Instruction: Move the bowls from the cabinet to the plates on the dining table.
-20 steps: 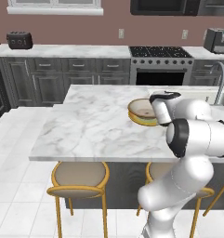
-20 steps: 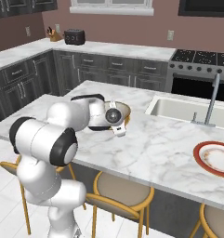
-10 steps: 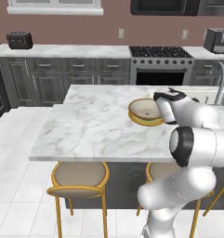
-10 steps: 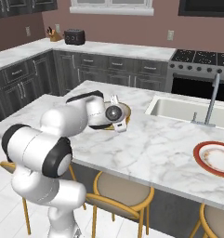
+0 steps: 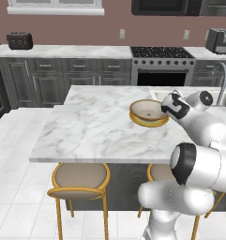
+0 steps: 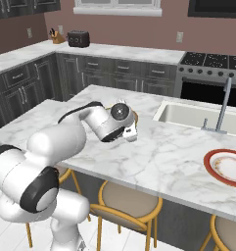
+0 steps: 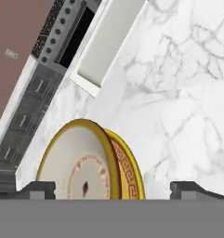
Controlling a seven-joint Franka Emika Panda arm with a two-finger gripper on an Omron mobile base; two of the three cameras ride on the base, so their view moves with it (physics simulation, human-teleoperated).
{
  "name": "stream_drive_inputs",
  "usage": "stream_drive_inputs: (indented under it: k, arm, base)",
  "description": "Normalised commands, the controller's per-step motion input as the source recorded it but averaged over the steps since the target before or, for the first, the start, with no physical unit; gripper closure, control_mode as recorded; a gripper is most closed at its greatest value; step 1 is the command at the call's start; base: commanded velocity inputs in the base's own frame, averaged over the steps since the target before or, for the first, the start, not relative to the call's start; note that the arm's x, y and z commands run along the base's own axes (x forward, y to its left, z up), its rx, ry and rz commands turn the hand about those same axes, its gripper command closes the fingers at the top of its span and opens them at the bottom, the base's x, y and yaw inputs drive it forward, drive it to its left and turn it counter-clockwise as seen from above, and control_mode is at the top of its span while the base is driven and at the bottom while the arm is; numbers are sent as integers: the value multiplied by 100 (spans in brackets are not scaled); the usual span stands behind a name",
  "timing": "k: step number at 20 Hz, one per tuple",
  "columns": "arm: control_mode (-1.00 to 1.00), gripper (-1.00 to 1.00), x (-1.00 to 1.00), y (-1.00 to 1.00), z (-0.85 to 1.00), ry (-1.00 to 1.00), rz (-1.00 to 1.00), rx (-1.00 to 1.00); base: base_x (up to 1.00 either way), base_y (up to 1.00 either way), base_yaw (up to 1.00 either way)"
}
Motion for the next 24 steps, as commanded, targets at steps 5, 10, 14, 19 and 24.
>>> stream_drive_inputs:
  k: [5, 10, 14, 19, 24]
  arm:
    - [-100, -100, -76, 1, 42, 14, 12, -9]
    - [-100, -100, -76, 10, 46, 11, 17, -5]
    - [-100, -100, -82, 16, 34, 1, 18, -3]
    - [-100, -100, -84, 27, 31, 1, 16, -4]
    - [-100, -100, -85, 36, 30, 2, 15, -8]
  base:
    - [0, 0, 0]
    - [0, 0, 0]
    - [0, 0, 0]
    - [0, 0, 0]
    - [0, 0, 0]
